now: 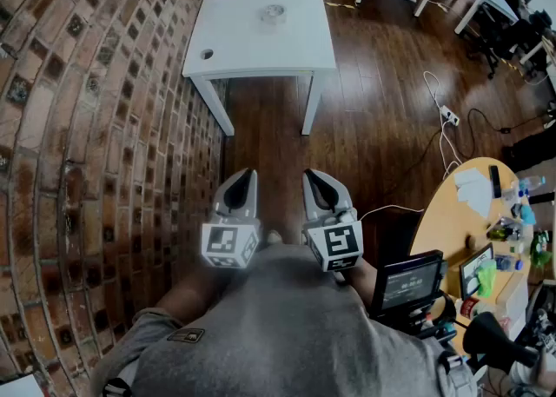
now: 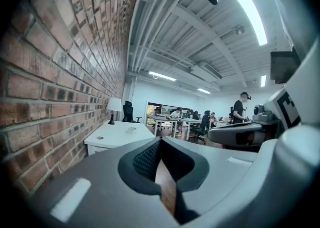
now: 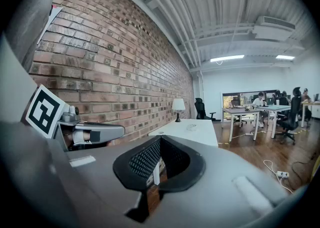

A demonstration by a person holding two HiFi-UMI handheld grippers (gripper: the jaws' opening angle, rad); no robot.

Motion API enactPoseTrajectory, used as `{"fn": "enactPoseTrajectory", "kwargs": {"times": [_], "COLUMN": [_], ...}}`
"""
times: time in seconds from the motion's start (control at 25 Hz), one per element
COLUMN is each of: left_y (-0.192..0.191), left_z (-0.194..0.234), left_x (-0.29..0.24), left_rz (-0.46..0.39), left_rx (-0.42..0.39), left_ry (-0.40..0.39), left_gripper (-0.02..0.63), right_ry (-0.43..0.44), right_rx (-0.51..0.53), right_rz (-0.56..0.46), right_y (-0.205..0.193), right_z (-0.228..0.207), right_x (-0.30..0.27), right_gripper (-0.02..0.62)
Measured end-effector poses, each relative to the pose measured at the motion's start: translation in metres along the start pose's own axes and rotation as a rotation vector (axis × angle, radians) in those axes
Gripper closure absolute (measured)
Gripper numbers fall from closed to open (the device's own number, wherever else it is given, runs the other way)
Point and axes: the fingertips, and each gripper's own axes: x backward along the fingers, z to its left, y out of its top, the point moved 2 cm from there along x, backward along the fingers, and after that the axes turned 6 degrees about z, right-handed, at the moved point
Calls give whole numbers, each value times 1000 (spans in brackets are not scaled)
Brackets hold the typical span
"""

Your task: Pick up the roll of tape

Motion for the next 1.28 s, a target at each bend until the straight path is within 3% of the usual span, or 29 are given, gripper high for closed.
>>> {"fn": "enactPoseTrajectory", "kwargs": {"times": [0.32, 0.64, 1.28], "left_y": [0, 7, 55], "left_z": [22, 26, 12], "left_x": [6, -15, -154], "left_rz": [-3, -12, -29], "left_rx": [1, 1, -53], "left_ry": [-12, -15, 29], "left_gripper": [604, 604, 604], "right_ry": [-34, -43, 14], "right_rx": [7, 18, 1], "right_rz": [-16, -30, -63], "right_y": [4, 10, 51], "right_z": [15, 1, -117], "right_x": [-13, -27, -105], "right_gripper": [583, 583, 583]}}
